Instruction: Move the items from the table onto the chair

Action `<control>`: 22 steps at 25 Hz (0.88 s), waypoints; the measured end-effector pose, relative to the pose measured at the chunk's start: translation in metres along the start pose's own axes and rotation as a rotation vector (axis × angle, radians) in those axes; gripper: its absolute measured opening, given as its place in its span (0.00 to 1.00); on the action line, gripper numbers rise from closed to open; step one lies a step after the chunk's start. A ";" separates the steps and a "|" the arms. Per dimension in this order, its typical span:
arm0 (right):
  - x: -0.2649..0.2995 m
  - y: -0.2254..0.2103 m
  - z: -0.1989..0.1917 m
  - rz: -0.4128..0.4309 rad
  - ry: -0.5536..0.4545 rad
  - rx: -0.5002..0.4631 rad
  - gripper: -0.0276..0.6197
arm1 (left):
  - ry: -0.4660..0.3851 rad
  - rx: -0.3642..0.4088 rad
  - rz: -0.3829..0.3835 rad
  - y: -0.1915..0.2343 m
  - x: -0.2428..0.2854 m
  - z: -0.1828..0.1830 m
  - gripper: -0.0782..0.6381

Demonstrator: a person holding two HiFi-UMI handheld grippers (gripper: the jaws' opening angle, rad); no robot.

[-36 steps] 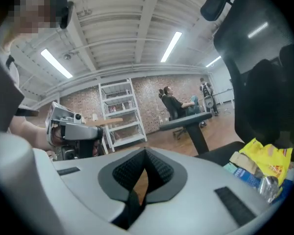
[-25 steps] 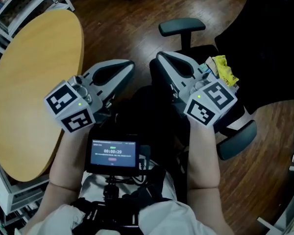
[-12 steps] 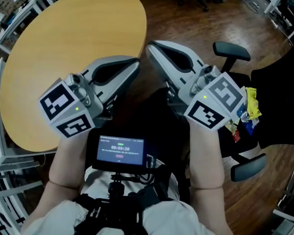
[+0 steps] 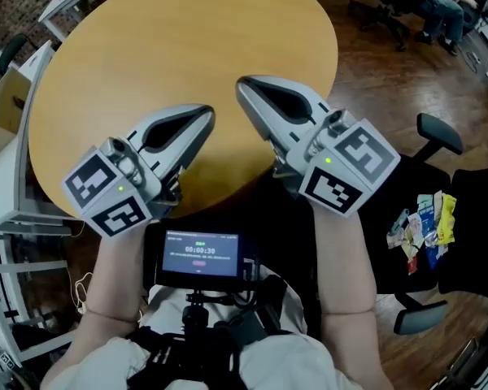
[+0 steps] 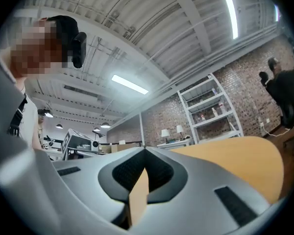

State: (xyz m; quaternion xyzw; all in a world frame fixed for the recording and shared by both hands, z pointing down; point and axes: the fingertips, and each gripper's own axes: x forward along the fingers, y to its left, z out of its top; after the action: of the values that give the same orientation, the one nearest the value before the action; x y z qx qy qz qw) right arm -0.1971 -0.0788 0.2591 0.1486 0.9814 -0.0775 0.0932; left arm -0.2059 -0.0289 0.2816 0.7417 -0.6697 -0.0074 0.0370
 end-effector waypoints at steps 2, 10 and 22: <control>0.024 0.012 -0.012 0.026 0.028 0.004 0.05 | -0.004 0.004 0.046 0.015 -0.023 -0.002 0.12; 0.096 0.066 -0.048 0.129 0.140 -0.033 0.05 | -0.017 0.021 0.234 0.071 -0.116 -0.011 0.12; 0.152 0.103 -0.098 0.199 0.303 -0.094 0.05 | -0.009 0.057 0.329 0.115 -0.168 -0.021 0.12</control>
State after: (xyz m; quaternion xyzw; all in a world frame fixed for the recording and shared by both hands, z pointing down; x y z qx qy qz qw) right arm -0.3243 0.0783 0.3102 0.2502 0.9673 0.0014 -0.0415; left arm -0.3357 0.1274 0.3034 0.6229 -0.7820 0.0146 0.0136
